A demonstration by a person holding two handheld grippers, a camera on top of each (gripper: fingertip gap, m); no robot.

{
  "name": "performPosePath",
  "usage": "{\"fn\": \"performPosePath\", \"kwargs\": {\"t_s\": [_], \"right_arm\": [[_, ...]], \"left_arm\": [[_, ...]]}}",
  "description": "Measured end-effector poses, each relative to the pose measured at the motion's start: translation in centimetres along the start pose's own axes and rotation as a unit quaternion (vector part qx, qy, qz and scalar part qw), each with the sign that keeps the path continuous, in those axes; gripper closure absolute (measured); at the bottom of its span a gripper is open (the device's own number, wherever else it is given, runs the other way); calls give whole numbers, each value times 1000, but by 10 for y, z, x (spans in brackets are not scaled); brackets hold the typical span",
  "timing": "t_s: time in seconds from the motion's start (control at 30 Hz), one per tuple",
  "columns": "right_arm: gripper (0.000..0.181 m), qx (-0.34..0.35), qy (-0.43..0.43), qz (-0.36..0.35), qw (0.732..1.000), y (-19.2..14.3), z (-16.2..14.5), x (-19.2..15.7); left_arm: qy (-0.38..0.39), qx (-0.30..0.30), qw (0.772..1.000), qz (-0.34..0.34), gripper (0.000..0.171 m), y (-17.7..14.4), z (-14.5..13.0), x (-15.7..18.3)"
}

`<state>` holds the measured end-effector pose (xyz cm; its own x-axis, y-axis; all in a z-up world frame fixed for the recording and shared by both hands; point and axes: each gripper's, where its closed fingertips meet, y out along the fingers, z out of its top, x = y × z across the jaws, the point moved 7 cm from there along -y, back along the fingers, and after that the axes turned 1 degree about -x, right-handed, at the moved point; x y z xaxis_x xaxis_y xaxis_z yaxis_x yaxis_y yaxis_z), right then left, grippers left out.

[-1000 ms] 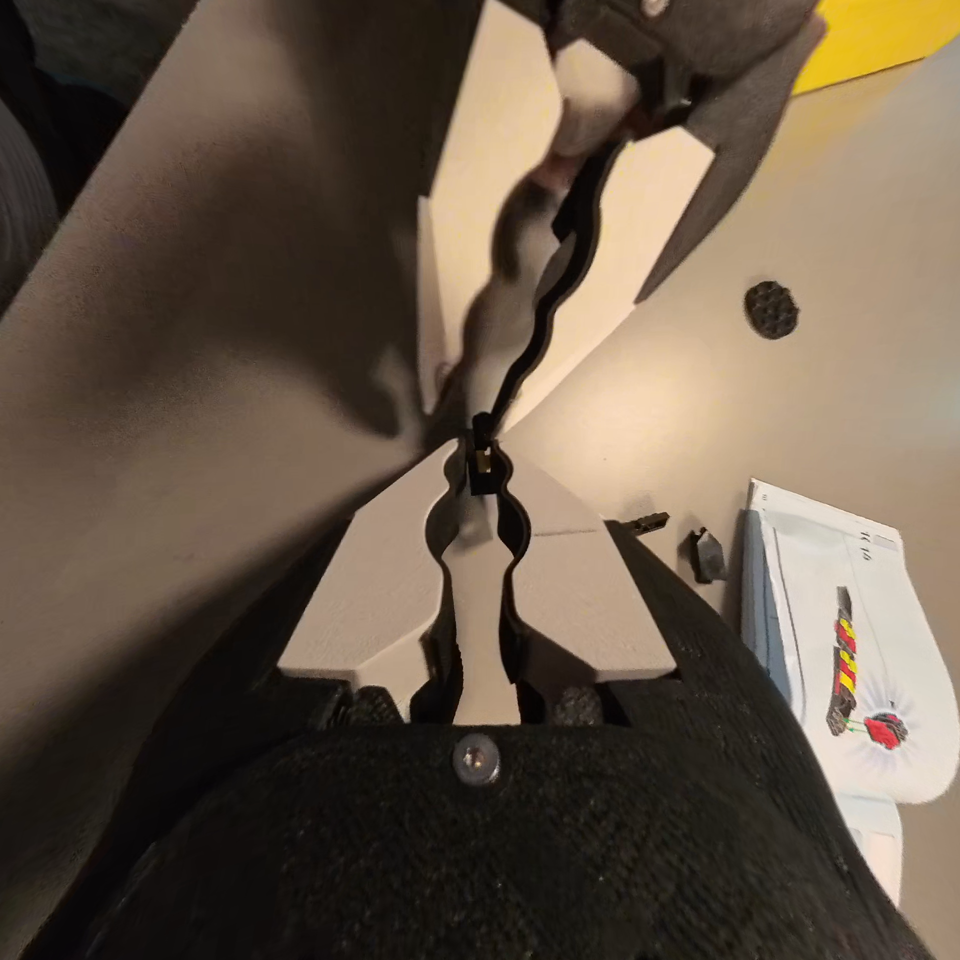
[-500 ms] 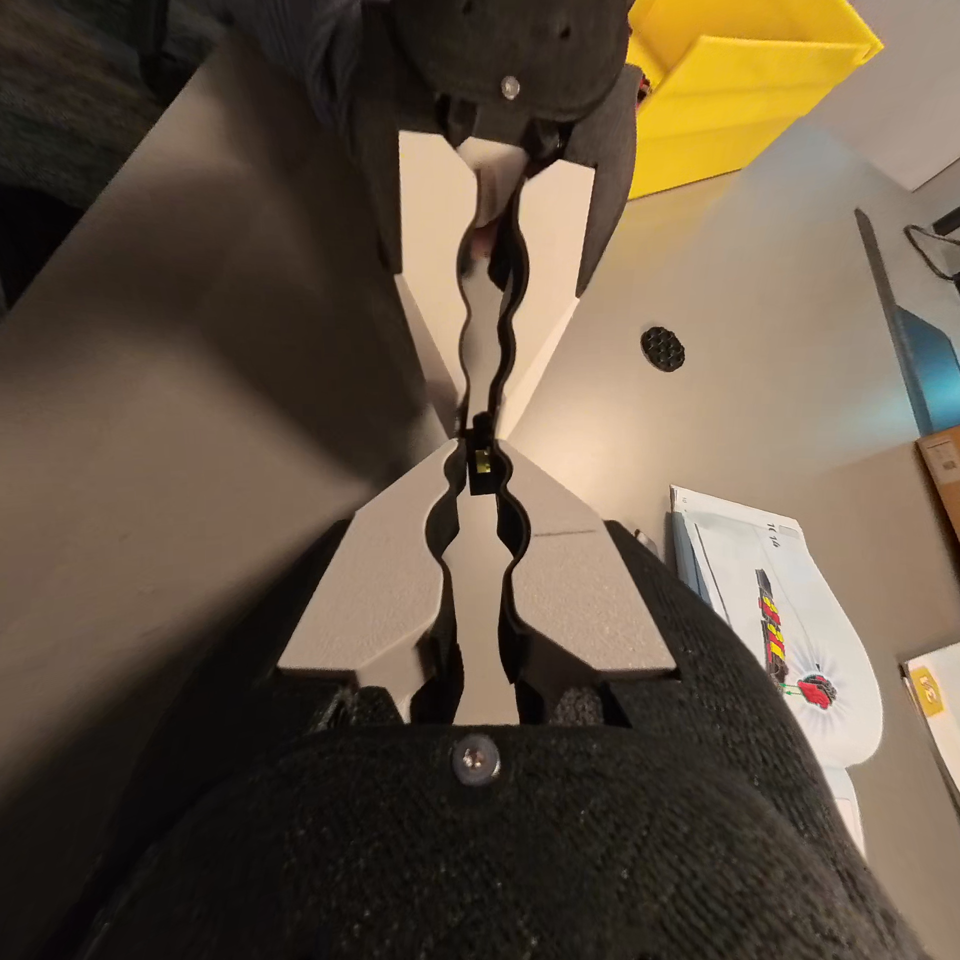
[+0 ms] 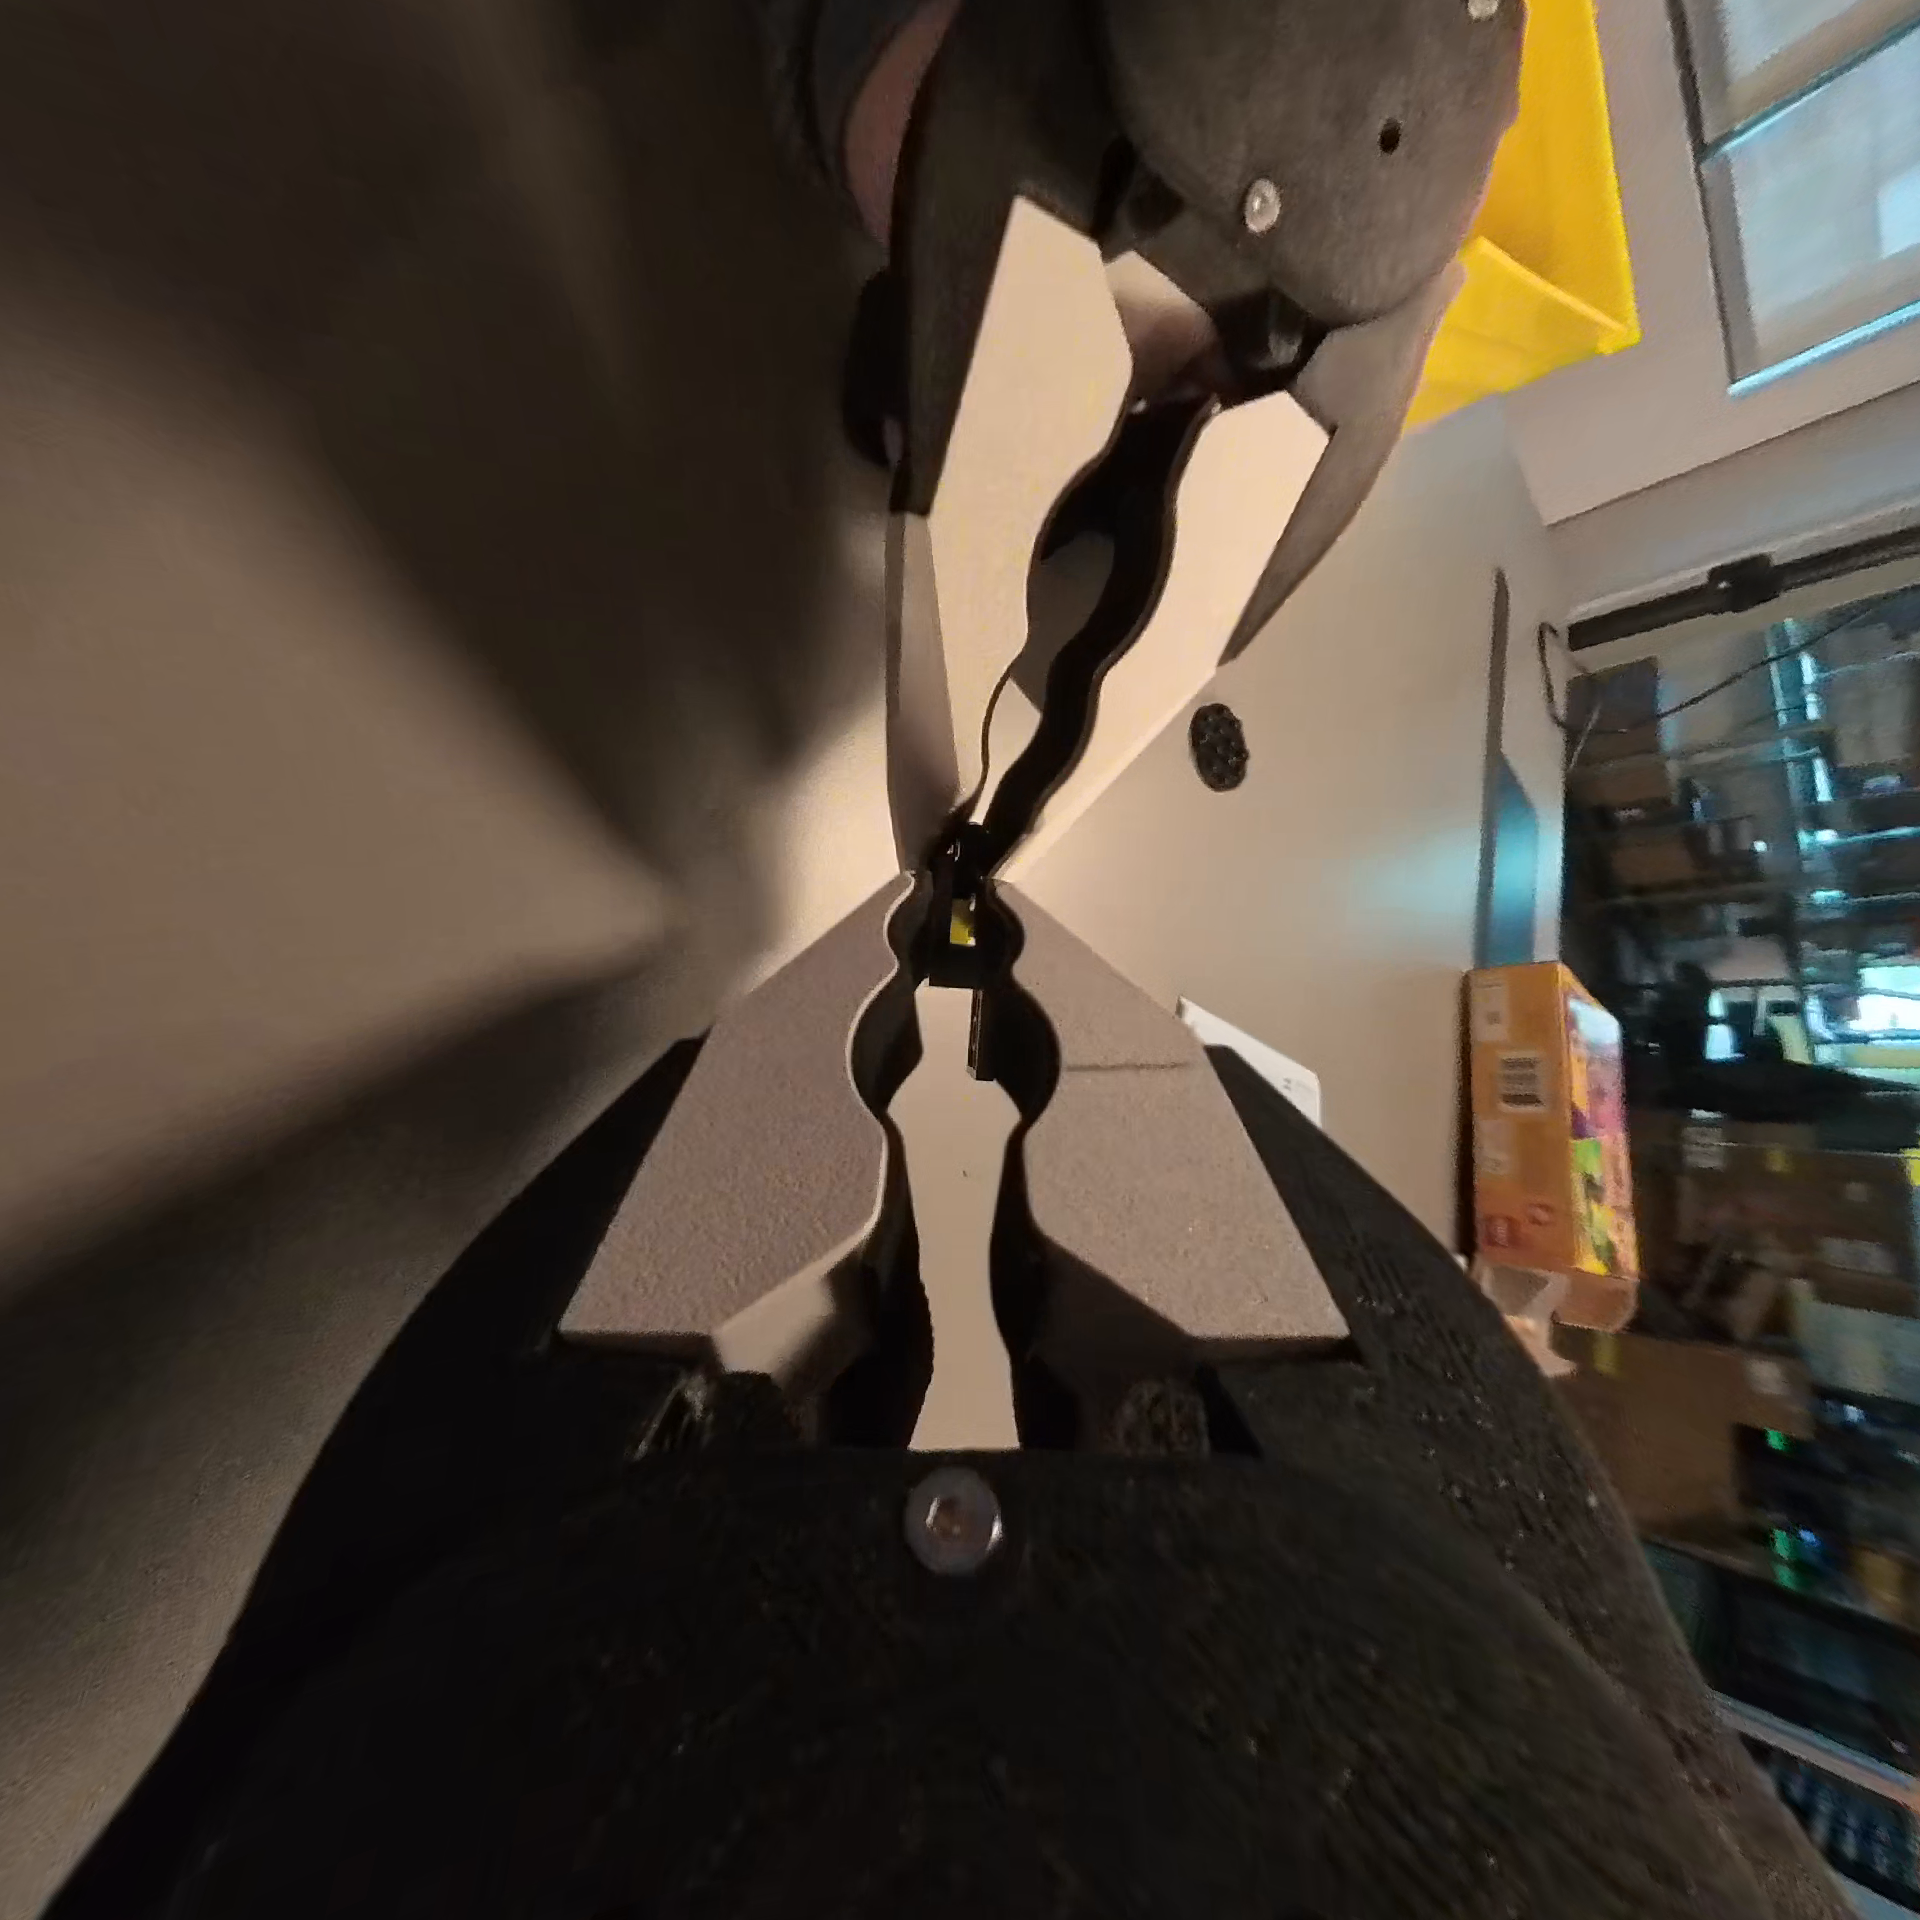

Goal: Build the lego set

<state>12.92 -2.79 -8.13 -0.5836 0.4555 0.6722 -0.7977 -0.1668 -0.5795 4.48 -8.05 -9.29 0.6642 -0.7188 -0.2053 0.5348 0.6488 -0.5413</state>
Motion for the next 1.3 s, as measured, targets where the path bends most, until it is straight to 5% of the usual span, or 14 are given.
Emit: {"fn": "performPosePath", "kwargs": {"t_s": [0.17, 0.3, 0.5, 0.7, 0.83, 1.3], "right_arm": [[175, 12, 19, -20, 1000, 7, -7, 0], [133, -40, 19, -48, 998, 10, -23, 5], [168, -67, -53, -114, 990, 16, -23, 0], [168, -118, -172, -245, 947, 17, -23, 6], [169, -126, -210, -304, 921, 15, -14, 9], [168, -135, -222, -348, 901, 10, -12, 14]], "left_arm": [[68, -19, 996, 50, 164, 2, -4, 0], [122, -30, 988, 88, 164, 3, -7, 1], [201, -23, 968, 147, 164, 3, -4, 6], [46, 53, 990, 121, 133, -6, 5, -3], [-52, 87, 990, 98, 138, -8, 6, -12], [-106, 150, 981, 64, 152, -18, 10, -14]]}}
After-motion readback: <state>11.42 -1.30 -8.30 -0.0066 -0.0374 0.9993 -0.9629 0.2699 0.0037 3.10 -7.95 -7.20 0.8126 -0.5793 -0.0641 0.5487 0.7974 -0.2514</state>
